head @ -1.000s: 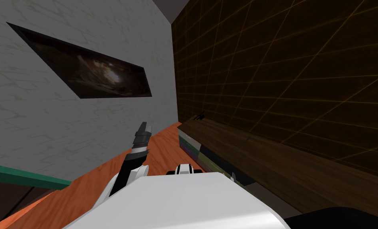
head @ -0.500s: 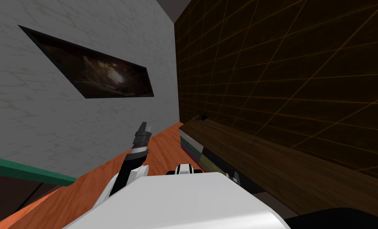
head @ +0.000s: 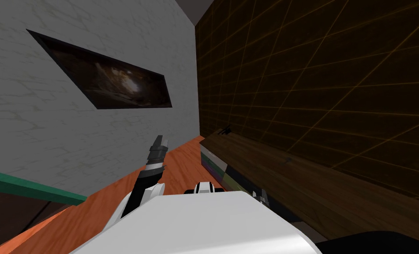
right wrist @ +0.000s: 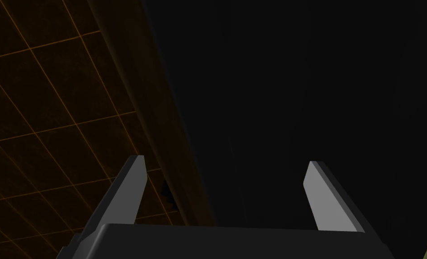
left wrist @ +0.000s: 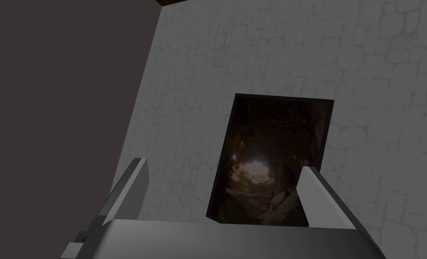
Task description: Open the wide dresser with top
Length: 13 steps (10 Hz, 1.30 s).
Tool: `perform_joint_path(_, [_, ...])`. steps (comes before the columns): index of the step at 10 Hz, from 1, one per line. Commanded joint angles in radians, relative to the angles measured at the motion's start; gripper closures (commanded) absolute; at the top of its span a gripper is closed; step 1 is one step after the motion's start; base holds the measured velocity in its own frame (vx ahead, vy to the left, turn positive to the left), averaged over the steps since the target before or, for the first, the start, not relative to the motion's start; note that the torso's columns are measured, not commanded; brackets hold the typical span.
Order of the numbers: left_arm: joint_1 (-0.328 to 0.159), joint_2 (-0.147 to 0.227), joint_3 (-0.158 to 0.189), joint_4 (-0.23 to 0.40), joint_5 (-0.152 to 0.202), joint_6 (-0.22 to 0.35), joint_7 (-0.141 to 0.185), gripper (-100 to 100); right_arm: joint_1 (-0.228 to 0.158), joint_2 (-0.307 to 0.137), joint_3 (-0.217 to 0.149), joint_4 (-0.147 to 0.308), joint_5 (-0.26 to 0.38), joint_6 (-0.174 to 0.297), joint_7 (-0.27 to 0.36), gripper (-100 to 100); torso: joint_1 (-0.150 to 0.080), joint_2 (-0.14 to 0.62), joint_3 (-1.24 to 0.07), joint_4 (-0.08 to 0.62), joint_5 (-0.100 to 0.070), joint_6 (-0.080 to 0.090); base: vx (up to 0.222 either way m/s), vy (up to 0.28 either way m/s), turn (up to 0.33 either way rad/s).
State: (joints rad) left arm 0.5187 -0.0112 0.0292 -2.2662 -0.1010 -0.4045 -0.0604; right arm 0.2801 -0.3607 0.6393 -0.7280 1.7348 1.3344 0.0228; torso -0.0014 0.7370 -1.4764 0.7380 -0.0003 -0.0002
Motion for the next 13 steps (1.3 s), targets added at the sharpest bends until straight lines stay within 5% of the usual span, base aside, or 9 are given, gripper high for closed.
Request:
perform_joint_path(1, [0.0,0.0,0.0,0.0,0.0,0.0,0.0,0,0.001,-0.001,-0.001,-0.002,-0.001,-0.002,0.001,100,-0.001,-0.001,0.0,0.0,-0.001,-0.001,-0.001,-0.001,-0.014])
perform_joint_path(5, [-0.001,0.0,0.0,0.0,0.0,0.0,0.0,0,-0.028,-0.005,-0.056,0.041,-0.109,0.0,0.016,100,-0.01,0.0,0.003,-0.002,-0.008,-0.001,-0.161,0.016,0.37])
perform_joint_path(13, [0.0,0.0,0.0,0.0,0.0,0.0,0.0,0,-0.085,-0.007,-0.163,0.126,-0.317,-0.007,0.046,100,0.009,0.004,-0.002,0.0,0.012,0.009,-0.155,0.046,0.341])
